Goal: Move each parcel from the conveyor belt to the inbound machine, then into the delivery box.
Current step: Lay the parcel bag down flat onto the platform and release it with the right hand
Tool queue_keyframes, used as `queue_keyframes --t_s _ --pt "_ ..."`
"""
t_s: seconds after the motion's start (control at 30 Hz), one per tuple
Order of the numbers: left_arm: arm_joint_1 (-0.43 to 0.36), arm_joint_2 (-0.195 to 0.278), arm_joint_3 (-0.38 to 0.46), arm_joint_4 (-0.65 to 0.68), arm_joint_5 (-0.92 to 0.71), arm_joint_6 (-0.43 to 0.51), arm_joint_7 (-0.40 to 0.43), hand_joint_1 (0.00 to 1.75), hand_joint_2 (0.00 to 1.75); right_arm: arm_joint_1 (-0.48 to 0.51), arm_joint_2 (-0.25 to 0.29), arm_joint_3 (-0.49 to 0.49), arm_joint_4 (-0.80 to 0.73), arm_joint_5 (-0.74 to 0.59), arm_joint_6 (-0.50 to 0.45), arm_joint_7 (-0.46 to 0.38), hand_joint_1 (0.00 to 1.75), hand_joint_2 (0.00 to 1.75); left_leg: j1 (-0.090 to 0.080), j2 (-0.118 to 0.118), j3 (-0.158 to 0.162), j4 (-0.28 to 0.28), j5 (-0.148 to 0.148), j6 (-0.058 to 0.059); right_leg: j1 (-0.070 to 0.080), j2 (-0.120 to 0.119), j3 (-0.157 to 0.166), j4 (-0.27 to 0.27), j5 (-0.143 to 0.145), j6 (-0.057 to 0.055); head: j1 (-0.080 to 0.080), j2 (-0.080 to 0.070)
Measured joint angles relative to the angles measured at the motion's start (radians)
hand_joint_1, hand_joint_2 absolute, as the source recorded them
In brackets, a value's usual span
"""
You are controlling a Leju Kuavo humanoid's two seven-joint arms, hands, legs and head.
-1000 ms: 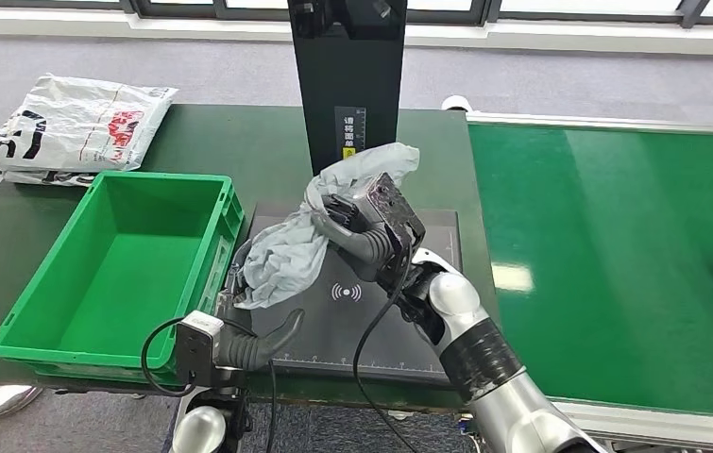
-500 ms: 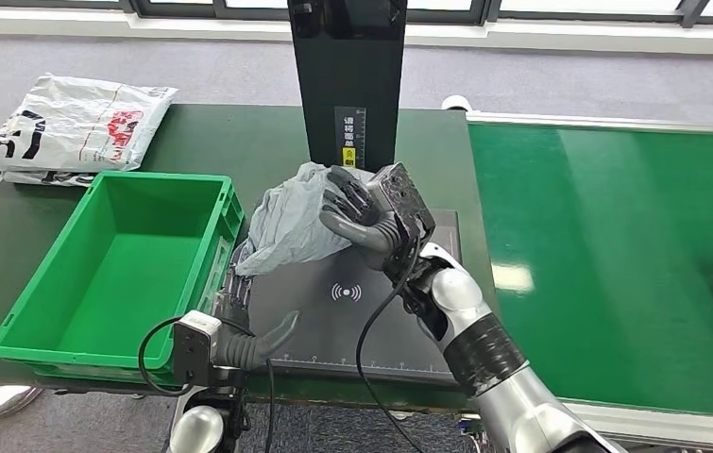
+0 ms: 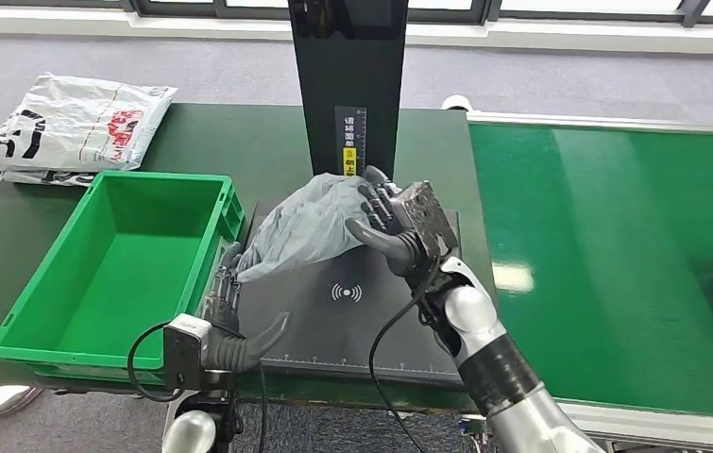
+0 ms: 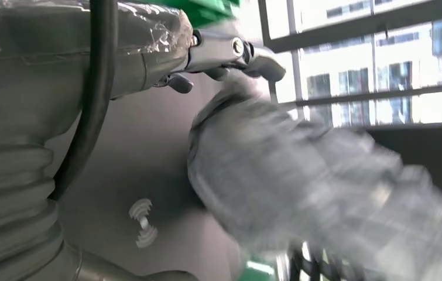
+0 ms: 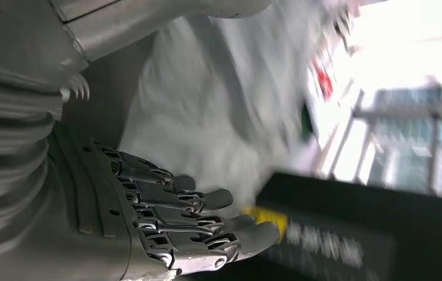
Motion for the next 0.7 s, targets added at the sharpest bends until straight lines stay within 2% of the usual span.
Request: queue_keyframes --t_s 0.17,0.27,0.33,0.43,0.57,0.7 --pt "0.042 -0.013 0.050 -0.041 -0.027 -0.005 -0.010 0.00 1.75 0.213 -0.033 -0.120 -0.367 0.136 -0.118 -0.090 0.00 1.75 0.000 -0.001 -0.002 0.000 -0.002 0.000 0.000 -0.001 -0.001 -0.001 -0.001 0.000 0.000 0.000" --pt "0.055 -0.028 0.079 -0.053 -0.043 -0.017 -0.020 0.00 1.75 0.356 -0.035 -0.222 -0.598 0.178 -0.178 -0.174 0.00 1.75 0.000 -0.002 -0.003 0.000 -0.003 0.000 0.000 -0.003 0.000 -0.002 -0.002 0.000 0.000 0.000" --pt "0.058 -0.036 0.094 -0.059 -0.049 -0.022 -0.021 0.00 1.75 0.427 -0.035 -0.279 -0.717 0.188 -0.193 -0.202 0.00 1.75 0.000 -0.001 -0.003 0.000 -0.004 0.000 0.000 -0.002 0.000 -0.002 -0.003 0.001 0.000 0.000" --pt "0.060 -0.047 0.106 -0.064 -0.054 -0.025 -0.022 0.00 1.75 0.484 -0.034 -0.320 -0.821 0.194 -0.195 -0.210 0.00 1.75 0.000 0.001 -0.001 0.000 -0.005 0.000 0.000 0.001 -0.001 -0.002 -0.003 0.001 0.000 0.000" --pt "0.060 -0.055 0.110 -0.068 -0.056 -0.026 -0.024 0.00 1.75 0.514 -0.034 -0.337 -0.881 0.201 -0.209 -0.227 0.00 1.75 0.000 0.002 0.000 0.000 -0.004 0.000 0.000 0.001 0.000 -0.002 -0.002 0.000 0.000 0.000" --pt "0.059 -0.059 0.117 -0.068 -0.061 -0.034 -0.024 0.00 1.75 0.573 -0.029 -0.369 -0.953 0.184 -0.319 -0.312 0.00 1.75 0.000 0.000 0.000 0.000 -0.003 0.000 0.000 -0.001 0.001 -0.002 -0.002 0.000 0.000 0.000"
